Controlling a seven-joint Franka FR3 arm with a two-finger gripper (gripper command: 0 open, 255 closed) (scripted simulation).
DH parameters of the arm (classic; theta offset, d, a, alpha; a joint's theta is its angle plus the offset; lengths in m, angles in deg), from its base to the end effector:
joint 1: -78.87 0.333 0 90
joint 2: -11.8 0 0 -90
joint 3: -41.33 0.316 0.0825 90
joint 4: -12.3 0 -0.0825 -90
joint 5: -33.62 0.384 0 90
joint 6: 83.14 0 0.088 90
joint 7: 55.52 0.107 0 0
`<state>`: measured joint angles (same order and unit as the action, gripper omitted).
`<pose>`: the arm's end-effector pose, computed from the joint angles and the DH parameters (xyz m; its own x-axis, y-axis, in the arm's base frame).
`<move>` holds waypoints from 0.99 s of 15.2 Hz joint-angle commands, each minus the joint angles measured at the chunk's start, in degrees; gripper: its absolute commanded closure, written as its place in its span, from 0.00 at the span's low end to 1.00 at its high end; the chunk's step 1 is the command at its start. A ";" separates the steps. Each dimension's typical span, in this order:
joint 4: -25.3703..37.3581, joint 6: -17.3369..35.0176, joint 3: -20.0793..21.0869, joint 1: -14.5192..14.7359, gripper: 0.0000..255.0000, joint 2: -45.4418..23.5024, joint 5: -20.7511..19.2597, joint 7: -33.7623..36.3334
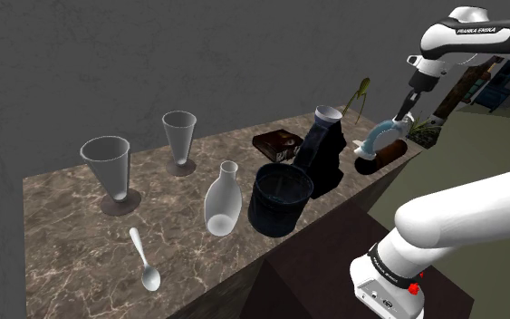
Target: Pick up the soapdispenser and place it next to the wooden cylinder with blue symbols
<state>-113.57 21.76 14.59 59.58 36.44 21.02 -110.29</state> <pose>0.2777 -0.3460 0.5365 0.9710 0.2390 -0.0050 0.2390 -0.9703 0.0366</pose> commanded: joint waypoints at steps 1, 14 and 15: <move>-1.45 1.45 -0.21 -0.11 1.00 0.06 -0.18 0.04; -9.82 11.81 -2.04 -0.38 1.00 -1.97 -0.82 0.16; -10.39 12.63 -2.20 -0.38 1.00 -2.23 -0.84 0.14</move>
<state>-123.53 33.49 12.74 59.23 34.62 20.19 -109.90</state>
